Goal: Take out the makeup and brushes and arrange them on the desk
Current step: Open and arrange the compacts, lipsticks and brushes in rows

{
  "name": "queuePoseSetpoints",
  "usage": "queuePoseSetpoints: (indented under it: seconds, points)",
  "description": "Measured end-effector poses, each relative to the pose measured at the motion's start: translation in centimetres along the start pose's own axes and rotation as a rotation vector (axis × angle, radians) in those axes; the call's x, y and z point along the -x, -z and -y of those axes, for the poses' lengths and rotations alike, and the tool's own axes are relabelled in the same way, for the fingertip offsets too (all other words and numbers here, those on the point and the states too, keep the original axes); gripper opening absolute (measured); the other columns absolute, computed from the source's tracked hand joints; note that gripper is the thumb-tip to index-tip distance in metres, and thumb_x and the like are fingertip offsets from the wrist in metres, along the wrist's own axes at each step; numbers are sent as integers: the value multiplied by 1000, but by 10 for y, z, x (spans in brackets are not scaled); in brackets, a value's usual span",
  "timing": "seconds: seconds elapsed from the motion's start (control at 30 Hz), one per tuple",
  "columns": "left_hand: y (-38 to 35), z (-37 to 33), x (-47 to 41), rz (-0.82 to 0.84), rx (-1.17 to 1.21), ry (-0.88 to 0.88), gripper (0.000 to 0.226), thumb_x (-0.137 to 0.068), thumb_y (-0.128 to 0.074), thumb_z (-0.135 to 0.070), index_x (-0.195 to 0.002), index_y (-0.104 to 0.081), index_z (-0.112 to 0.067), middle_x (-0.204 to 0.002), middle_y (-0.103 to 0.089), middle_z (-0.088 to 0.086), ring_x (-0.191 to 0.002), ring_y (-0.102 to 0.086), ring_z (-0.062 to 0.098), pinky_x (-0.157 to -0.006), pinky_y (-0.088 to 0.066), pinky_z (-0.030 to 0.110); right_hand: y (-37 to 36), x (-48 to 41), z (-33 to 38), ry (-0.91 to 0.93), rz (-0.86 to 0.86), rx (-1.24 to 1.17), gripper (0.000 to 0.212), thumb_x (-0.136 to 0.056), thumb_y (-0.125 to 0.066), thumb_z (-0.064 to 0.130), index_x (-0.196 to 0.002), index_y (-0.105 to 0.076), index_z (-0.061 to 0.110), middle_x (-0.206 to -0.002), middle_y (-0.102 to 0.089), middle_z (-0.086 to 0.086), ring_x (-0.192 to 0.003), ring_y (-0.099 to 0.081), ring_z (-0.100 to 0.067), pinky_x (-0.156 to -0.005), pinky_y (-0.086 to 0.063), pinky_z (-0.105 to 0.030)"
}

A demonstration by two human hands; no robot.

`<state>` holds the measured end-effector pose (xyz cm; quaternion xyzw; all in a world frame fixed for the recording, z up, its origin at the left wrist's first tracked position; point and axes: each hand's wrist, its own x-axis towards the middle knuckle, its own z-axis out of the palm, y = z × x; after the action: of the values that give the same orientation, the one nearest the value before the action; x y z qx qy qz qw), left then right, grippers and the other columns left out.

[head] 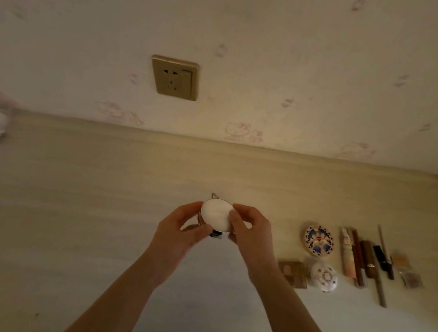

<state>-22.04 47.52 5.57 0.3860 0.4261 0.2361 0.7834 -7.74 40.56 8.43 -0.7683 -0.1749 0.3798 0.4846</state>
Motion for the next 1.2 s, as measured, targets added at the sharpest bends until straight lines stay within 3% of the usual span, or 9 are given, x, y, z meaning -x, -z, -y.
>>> queuePoseSetpoints:
  seconds: [0.17, 0.3, 0.5, 0.6, 0.73, 0.83, 0.97, 1.07, 1.2]
  points:
    - [13, 0, 9, 48, -173, -66, 71, -56, -90, -11, -117, -56, -23, -117, -68, -3, -102, -67, 19, -77, -56, 28, -6, 9, -1, -23, 24, 6, 23, -91, -60, 19, -112, -65, 12, -105, -66, -1, -96, -64, -16, -69, -60, -30]
    - [13, 2, 11, 45, -284, -127, 66, -62, -88, -5, -116, -55, -25, -113, -68, -5, -103, -65, 14, -75, -55, 21, -5, 9, -2, 3, 46, 101, 19, -91, -58, 21, -109, -62, 15, -103, -63, 3, -95, -63, -16, -68, -60, -32]
    - [12, 13, 9, 72, -535, -342, 72, -69, -84, -18, -131, -50, -29, -126, -58, -17, -115, -56, 6, -85, -54, 23, -5, 1, -4, 173, 91, 303, 13, -93, -53, 26, -106, -51, 27, -101, -55, 10, -86, -57, -3, -58, -42, -9]
    - [12, 20, -1, 64, -576, -437, 75, -70, -84, -18, -135, -47, -25, -127, -56, -20, -116, -56, 6, -85, -53, 19, -5, -6, -9, 208, 112, 253, 15, -94, -53, 25, -108, -52, 30, -101, -56, 10, -83, -61, -5, -62, -50, -14]
    - [21, 26, -20, 68, -617, -463, 85, -61, -89, -29, -134, -45, -37, -123, -56, -29, -110, -59, 2, -82, -50, 13, -9, -15, -18, 190, 168, 134, 16, -92, -57, 25, -108, -59, 28, -97, -58, 6, -81, -67, -14, -69, -60, -34]
    - [30, 30, -31, 64, -654, -538, 88, -56, -90, -36, -133, -46, -41, -125, -56, -29, -110, -59, -1, -83, -48, 10, -12, -24, -26, 235, 203, 153, 18, -91, -58, 26, -109, -58, 28, -99, -58, 8, -79, -68, -12, -68, -60, -30]
    - [35, 38, -46, 113, -530, -504, 86, -51, -86, -41, -129, -50, -44, -122, -62, -21, -111, -62, 5, -89, -51, 19, -11, -38, -35, 492, 173, 417, 23, -95, -53, 33, -117, -56, 30, -112, -52, 16, -90, -60, -2, -74, -51, -11]
    - [40, 44, -57, 108, -481, -513, 86, -49, -89, -34, -126, -53, -45, -118, -66, -16, -105, -65, 9, -87, -55, 28, -12, -42, -46, 632, 261, 450, 33, -94, -51, 39, -126, -55, 28, -127, -48, 15, -108, -55, -4, -86, -51, -18]
    - [48, 51, -67, 122, -398, -534, 87, -49, -94, -27, -126, -55, -39, -114, -68, -15, -103, -67, 8, -81, -52, 15, -12, -47, -67, 731, 349, 525, 48, -94, -48, 42, -139, -45, 28, -145, -37, 11, -130, -42, -6, -103, -44, -31]
